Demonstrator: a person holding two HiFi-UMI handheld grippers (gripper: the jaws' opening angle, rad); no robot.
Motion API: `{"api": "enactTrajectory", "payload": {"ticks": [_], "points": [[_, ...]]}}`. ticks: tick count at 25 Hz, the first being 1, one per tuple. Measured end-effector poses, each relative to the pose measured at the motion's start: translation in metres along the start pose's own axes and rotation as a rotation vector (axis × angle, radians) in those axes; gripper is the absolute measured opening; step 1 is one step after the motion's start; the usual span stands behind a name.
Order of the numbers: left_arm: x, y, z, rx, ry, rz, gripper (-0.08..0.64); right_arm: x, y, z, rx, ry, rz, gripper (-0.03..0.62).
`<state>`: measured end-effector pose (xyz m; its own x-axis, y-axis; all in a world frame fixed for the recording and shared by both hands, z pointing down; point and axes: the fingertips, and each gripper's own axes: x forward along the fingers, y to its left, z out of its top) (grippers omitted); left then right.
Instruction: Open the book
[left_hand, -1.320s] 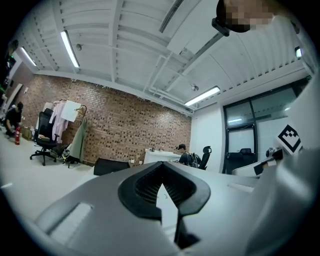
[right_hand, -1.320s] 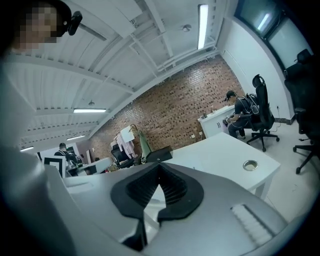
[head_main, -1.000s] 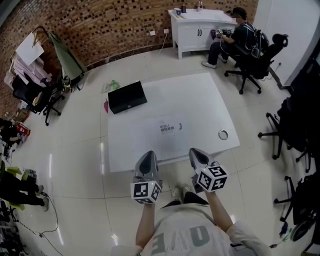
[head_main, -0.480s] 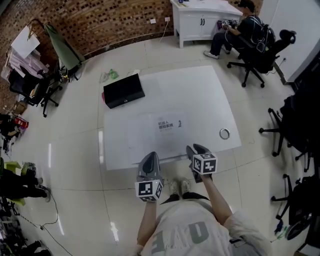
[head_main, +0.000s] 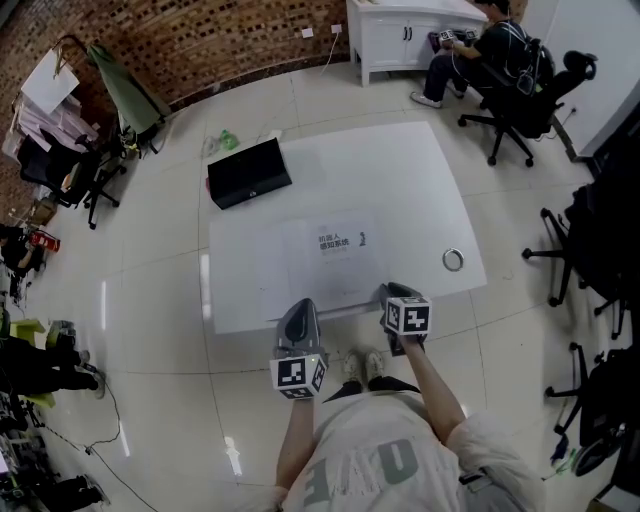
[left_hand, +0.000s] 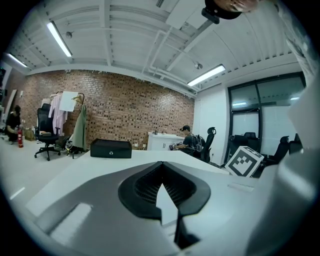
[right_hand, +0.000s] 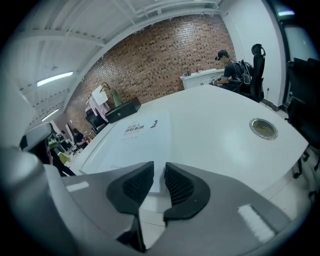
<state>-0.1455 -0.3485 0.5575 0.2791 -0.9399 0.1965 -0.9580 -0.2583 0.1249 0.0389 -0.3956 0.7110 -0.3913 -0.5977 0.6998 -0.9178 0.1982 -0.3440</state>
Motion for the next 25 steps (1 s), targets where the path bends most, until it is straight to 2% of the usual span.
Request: {"api": "enactTrajectory", "payload": {"ticks": [10, 17, 22, 25], "points": [[-0.002, 0.005, 0.000, -0.002, -0.002, 0.011, 0.015, -0.006, 0.005, 0.006, -0.137, 0.010, -0.075, 0.028], [0.003, -0.011, -0.001, -0.004, -0.017, -0.025, 0.017, -0.030, 0.032, 0.031, -0.169, -0.069, -0.016, 0.008], [0.009, -0.028, 0.002, 0.001, -0.044, -0.074, 0.008, -0.046, 0.051, 0.053, -0.158, -0.117, 0.044, 0.006], [0.010, -0.035, 0.001, 0.006, -0.040, -0.099, 0.030, -0.051, 0.059, 0.058, -0.168, -0.127, 0.060, 0.006]]}}
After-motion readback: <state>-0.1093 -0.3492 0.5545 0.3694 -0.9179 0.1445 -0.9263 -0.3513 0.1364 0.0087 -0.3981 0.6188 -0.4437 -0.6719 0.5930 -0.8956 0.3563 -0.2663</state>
